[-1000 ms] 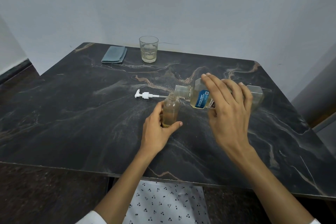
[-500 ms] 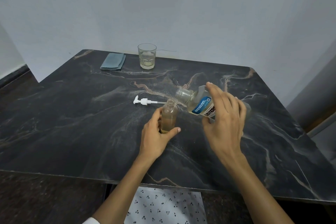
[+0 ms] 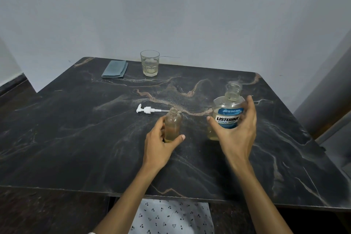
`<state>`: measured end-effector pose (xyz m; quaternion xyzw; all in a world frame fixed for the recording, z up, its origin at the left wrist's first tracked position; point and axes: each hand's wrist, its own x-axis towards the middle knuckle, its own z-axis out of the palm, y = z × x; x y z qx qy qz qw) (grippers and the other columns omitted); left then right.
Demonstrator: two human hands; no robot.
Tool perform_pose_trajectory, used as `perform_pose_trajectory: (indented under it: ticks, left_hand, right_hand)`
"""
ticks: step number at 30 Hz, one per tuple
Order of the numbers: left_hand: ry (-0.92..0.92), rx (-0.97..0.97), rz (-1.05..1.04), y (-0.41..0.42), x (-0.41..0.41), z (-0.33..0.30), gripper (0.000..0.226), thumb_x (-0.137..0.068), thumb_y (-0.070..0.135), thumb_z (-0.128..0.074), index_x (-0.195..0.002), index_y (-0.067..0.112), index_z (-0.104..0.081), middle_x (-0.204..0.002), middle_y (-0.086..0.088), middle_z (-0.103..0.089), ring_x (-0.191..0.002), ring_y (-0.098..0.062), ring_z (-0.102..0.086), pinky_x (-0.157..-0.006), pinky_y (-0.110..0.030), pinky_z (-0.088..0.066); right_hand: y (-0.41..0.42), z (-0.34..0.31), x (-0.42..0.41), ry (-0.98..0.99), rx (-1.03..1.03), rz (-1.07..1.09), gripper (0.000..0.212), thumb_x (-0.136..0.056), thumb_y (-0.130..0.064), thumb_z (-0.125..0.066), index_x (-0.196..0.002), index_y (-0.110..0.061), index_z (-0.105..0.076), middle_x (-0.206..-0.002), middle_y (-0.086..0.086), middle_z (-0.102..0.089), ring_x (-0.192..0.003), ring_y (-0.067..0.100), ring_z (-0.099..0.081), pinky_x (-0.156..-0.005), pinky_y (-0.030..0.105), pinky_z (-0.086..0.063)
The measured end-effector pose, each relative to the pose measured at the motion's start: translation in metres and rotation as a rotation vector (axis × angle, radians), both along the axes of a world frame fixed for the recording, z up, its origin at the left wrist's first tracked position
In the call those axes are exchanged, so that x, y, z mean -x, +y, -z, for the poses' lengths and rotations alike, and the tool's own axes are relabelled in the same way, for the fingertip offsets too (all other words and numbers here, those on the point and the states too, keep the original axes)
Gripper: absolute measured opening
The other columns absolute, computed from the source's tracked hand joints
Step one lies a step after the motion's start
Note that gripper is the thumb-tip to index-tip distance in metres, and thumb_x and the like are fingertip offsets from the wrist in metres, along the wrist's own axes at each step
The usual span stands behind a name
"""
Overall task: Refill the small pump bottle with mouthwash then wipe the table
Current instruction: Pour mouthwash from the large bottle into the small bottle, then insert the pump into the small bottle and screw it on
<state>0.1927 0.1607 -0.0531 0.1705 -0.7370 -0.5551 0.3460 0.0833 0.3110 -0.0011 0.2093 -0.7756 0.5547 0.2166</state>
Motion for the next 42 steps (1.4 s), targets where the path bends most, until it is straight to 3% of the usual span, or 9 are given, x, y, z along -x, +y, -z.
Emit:
perform_pose_trajectory:
  ticks: [7,11,17,22,24,32,36,39,42]
  left_hand:
    - [0.016,-0.025,-0.015,0.0,-0.001,0.0,0.062,-0.069,0.015,-0.083,-0.106,0.055,-0.053,-0.099,0.029,-0.067,-0.09,0.002,-0.067,-0.077,-0.013,-0.052]
    - [0.04,-0.032,-0.04,0.001,-0.001,-0.001,0.062,-0.07,0.014,-0.083,-0.108,0.054,-0.054,-0.098,0.029,-0.068,-0.089,0.002,-0.067,-0.075,-0.011,-0.051]
    - [0.046,-0.067,-0.069,-0.008,-0.006,-0.001,0.06,-0.071,0.014,-0.082,-0.121,0.032,-0.055,-0.096,0.025,-0.069,-0.089,0.0,-0.068,-0.081,-0.016,-0.054]
    - [0.006,-0.024,-0.09,-0.032,-0.021,-0.01,0.057,-0.071,0.015,-0.082,-0.115,0.04,-0.055,-0.094,0.03,-0.068,-0.088,0.005,-0.066,-0.078,-0.01,-0.051]
    - [0.001,-0.029,-0.103,-0.042,-0.026,-0.012,0.059,-0.071,0.012,-0.081,-0.118,0.035,-0.055,-0.095,0.024,-0.069,-0.09,0.004,-0.066,-0.076,-0.009,-0.05]
    - [-0.005,-0.067,-0.15,-0.06,-0.04,-0.008,0.061,-0.07,0.006,-0.081,-0.121,0.026,-0.054,-0.098,0.015,-0.068,-0.087,0.001,-0.068,-0.073,-0.011,-0.052]
    - [-0.006,-0.075,-0.156,-0.062,-0.04,-0.004,0.064,-0.07,0.007,-0.081,-0.124,0.025,-0.053,-0.099,0.014,-0.068,-0.087,0.001,-0.068,-0.071,-0.008,-0.05]
    - [-0.014,-0.061,-0.152,-0.064,-0.04,-0.001,0.065,-0.07,0.008,-0.082,-0.123,0.029,-0.053,-0.093,0.024,-0.07,-0.088,0.002,-0.068,-0.073,-0.008,-0.05]
    - [-0.02,-0.04,-0.13,-0.064,-0.04,0.001,0.066,-0.07,0.009,-0.082,-0.119,0.042,-0.051,-0.098,0.034,-0.066,-0.092,0.003,-0.067,-0.078,-0.01,-0.051]
  right_hand:
    - [-0.001,0.009,0.002,0.003,-0.03,0.024,0.107,-0.062,-0.036,-0.086,-0.147,-0.025,-0.022,-0.123,-0.025,-0.031,-0.111,-0.005,-0.041,-0.094,0.03,-0.043]
    - [-0.001,0.011,0.002,-0.008,-0.041,0.041,0.107,-0.063,-0.035,-0.086,-0.147,-0.023,-0.022,-0.122,-0.024,-0.031,-0.112,-0.005,-0.038,-0.096,0.032,-0.041]
    - [-0.001,0.01,-0.003,-0.023,-0.058,0.067,0.109,-0.063,-0.036,-0.086,-0.149,-0.021,-0.02,-0.136,-0.001,-0.042,-0.114,-0.002,-0.035,-0.098,0.038,-0.039]
    - [0.001,0.013,-0.002,-0.035,-0.075,0.101,0.111,-0.065,-0.038,-0.085,-0.15,-0.019,-0.016,-0.143,0.005,-0.039,-0.124,0.017,-0.045,-0.095,0.032,-0.034]
    - [0.001,0.014,-0.003,-0.034,-0.084,0.118,0.112,-0.065,-0.039,-0.084,-0.15,-0.019,-0.015,-0.144,0.006,-0.037,-0.125,0.022,-0.045,-0.093,0.031,-0.033]
    - [-0.001,0.017,-0.01,-0.038,-0.086,0.154,0.121,-0.064,-0.048,-0.082,-0.151,-0.021,-0.002,-0.153,0.009,-0.024,-0.136,0.026,-0.034,-0.105,0.053,-0.036]
    - [0.002,0.01,-0.025,0.177,0.092,0.279,0.108,-0.071,-0.055,-0.074,-0.148,-0.013,-0.012,-0.139,0.021,-0.032,-0.129,0.024,-0.035,-0.105,0.046,-0.034]
    - [0.003,0.006,-0.037,0.475,0.193,0.312,0.08,-0.079,-0.037,-0.068,-0.138,-0.001,-0.027,-0.115,0.035,-0.04,-0.112,0.032,-0.042,-0.097,0.034,-0.036]
    - [-0.013,0.004,-0.048,0.625,0.186,0.237,0.056,-0.08,-0.023,-0.065,-0.124,0.0,-0.038,-0.109,0.023,-0.043,-0.098,0.037,-0.045,-0.089,0.038,-0.039]
